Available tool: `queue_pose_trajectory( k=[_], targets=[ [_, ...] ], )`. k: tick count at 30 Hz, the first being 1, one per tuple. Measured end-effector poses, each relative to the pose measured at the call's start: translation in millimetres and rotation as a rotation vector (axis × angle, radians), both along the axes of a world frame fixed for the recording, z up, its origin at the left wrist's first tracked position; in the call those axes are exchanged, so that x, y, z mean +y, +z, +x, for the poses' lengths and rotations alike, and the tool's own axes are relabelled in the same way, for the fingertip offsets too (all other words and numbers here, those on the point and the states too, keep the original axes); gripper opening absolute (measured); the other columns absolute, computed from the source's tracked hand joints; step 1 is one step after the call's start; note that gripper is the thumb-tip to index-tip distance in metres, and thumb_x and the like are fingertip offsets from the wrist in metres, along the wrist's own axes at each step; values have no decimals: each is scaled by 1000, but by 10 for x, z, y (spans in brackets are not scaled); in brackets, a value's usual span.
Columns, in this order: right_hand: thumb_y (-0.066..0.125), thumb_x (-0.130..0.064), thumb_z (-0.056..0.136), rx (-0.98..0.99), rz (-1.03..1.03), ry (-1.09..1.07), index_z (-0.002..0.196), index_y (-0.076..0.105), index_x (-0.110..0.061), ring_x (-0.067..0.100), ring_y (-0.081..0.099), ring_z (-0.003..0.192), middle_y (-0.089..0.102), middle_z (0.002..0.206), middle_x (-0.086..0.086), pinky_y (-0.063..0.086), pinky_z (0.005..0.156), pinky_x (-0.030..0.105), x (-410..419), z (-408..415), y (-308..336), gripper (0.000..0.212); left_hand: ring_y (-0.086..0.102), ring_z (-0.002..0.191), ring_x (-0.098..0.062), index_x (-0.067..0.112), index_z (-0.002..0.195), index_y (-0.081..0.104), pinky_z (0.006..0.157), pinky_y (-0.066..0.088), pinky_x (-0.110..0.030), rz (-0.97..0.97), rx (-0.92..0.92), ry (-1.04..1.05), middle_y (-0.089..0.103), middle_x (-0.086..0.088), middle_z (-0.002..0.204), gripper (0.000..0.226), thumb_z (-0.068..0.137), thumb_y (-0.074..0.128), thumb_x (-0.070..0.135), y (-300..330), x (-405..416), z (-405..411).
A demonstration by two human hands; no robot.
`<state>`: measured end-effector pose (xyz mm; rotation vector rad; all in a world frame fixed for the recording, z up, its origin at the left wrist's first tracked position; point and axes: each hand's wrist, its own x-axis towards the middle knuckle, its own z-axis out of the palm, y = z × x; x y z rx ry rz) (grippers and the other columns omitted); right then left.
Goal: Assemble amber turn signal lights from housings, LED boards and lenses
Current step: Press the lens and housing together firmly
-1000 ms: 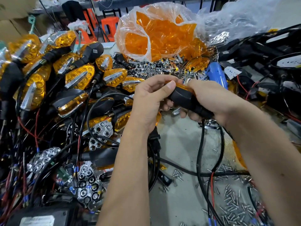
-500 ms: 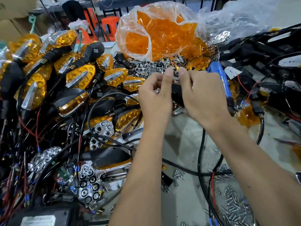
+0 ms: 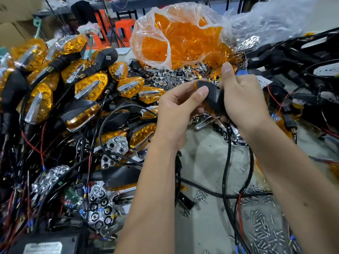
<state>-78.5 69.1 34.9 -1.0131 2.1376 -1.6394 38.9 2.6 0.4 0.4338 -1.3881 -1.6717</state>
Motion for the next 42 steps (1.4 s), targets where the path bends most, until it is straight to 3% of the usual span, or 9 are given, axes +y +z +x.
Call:
queue_pose_trajectory(
  k=[7, 10, 14, 20, 24, 28, 33, 37, 42],
  targets=[
    [34, -46, 111, 367, -37, -273, 51, 42, -19, 13, 41, 45, 44, 48, -5, 32, 50, 30, -3, 139, -48, 66, 65, 76, -13, 6, 106, 75, 59, 51, -19, -15, 28, 46, 75, -5, 89, 12, 94, 70, 5, 11, 89, -116],
    [32, -40, 112, 449, -18, -377, 51, 38, -21, 12, 39, 46, 42, 49, -3, 23, 54, 34, 15, 88, -62, 64, 67, 77, -11, 2, 107, 73, 64, 54, -20, -29, 42, 45, 75, -2, 87, 13, 95, 68, 0, 24, 169, -191],
    [32, -34, 111, 477, 8, -410, 52, 37, -20, 10, 38, 47, 41, 50, -2, 31, 53, 13, 38, 3, -102, 61, 64, 77, -8, -4, 110, 71, 67, 51, -17, -43, 2, 86, 71, -5, 88, 15, 97, 66, 0, -2, 255, -277],
    [33, -32, 109, 426, 94, -320, 56, 41, -18, 24, 44, 58, 44, 58, 0, 25, 60, 37, 17, 33, -113, 55, 63, 74, -6, -5, 111, 69, 64, 49, -14, -15, 22, 94, 69, -5, 88, 15, 97, 64, -2, -52, 228, -257],
    [37, -36, 99, 58, 159, 9, 85, 63, -13, 28, 55, 86, 56, 84, 0, 44, 79, 44, 17, -29, -26, 38, 60, 66, 3, -2, 109, 69, 60, 47, -10, -34, 58, 61, 70, 6, 79, 15, 95, 63, -7, -67, 169, -183],
    [46, -42, 94, -138, 82, 50, 77, 60, -20, 21, 52, 72, 56, 79, 4, 44, 69, 41, 41, -57, 14, 31, 52, 65, -1, 4, 109, 71, 60, 44, -12, -86, 73, -5, 67, 2, 83, 17, 92, 66, 1, -19, 140, -145],
    [33, -30, 80, 111, 64, -69, 76, 54, -12, 27, 40, 76, 46, 78, 10, 34, 72, 46, 54, -16, 8, 29, 55, 79, -12, 5, 113, 72, 70, 48, -16, -168, 37, -24, 71, -4, 91, 21, 92, 68, 2, 10, 141, -155],
    [29, -25, 92, 280, 15, -150, 69, 53, -6, 37, 47, 78, 47, 73, 9, 32, 70, 40, 71, -18, -96, 39, 67, 105, -22, 3, 119, 71, 90, 54, -30, -152, 33, -74, 74, -16, 113, 27, 94, 65, -2, -22, 128, -111],
    [30, -30, 103, 505, 61, -280, 56, 39, -16, 34, 48, 62, 42, 56, 4, 33, 59, 39, 68, -47, -105, 50, 72, 94, -12, 13, 108, 79, 79, 56, -22, -105, -40, 37, 79, -5, 102, 16, 93, 74, 9, -33, 144, -132]
  ],
)
